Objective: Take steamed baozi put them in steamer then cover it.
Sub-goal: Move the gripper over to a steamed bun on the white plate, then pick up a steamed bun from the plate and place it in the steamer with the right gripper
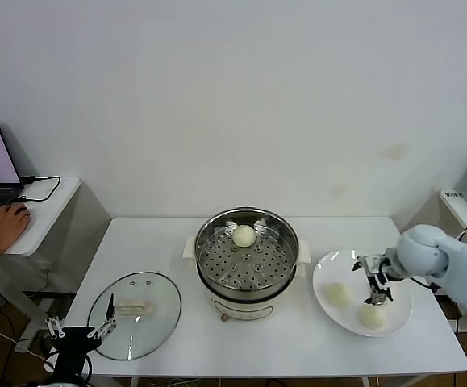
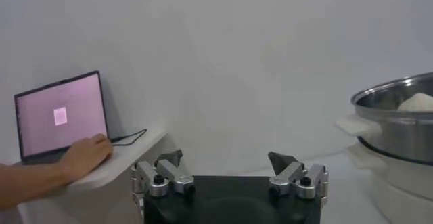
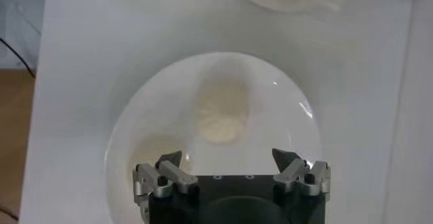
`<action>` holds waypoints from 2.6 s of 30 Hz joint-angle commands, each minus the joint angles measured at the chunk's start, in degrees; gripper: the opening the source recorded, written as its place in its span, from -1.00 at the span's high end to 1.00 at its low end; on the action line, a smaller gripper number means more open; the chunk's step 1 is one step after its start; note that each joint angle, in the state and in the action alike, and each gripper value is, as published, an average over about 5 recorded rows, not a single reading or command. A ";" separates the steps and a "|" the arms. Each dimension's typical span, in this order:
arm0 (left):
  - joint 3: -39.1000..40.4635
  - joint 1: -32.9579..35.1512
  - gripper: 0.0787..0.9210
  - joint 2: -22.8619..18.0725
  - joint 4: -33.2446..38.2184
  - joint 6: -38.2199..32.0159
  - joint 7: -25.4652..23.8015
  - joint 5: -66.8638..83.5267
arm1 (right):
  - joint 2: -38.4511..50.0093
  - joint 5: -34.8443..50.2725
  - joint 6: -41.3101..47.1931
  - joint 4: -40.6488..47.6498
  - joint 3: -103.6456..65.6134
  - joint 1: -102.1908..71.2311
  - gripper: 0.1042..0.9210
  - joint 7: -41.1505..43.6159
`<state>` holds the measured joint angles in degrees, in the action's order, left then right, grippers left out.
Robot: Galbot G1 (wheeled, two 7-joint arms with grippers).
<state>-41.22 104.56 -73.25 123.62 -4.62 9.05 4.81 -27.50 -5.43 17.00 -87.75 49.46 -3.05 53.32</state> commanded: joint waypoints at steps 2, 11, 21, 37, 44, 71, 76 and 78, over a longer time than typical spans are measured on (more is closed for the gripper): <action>-0.17 -0.02 -0.77 -0.11 -0.22 0.04 -0.04 -0.08 | -4.40 -1.32 -0.34 4.82 -4.20 -5.71 -0.76 -0.69; -0.16 -0.02 -0.77 -0.33 -0.57 -0.05 -0.06 -0.09 | -7.47 -1.66 -0.52 6.73 -5.66 -7.18 -0.76 -1.36; -0.25 0.28 -0.77 -0.73 -0.30 -0.14 -0.02 -0.07 | -8.45 -2.72 -0.47 7.65 -6.58 -8.15 -0.65 -1.63; -0.37 0.27 -0.77 -0.87 0.31 -0.16 0.03 0.15 | -4.06 0.71 1.17 3.65 -3.54 -1.72 -0.36 0.05; -0.13 -0.22 -0.77 -0.54 0.82 -0.08 0.01 0.42 | 1.22 7.49 3.08 -1.54 1.56 13.17 -0.38 2.69; -0.29 -2.38 -0.77 -0.04 0.93 0.08 0.14 1.33 | -31.63 39.59 21.97 -2.92 20.18 37.17 -0.41 -12.09; -0.85 -2.44 -0.77 -0.48 0.84 0.05 0.16 1.33 | -37.03 38.98 24.05 1.54 20.22 32.01 -0.41 -14.23; -0.86 -2.60 -0.77 -0.83 0.76 0.04 0.17 1.23 | -38.39 38.62 24.50 2.92 20.37 30.56 -0.41 -14.86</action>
<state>-41.96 102.06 -73.97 124.42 -4.55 9.22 6.04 -57.50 29.82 38.10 -88.36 69.01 30.38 41.68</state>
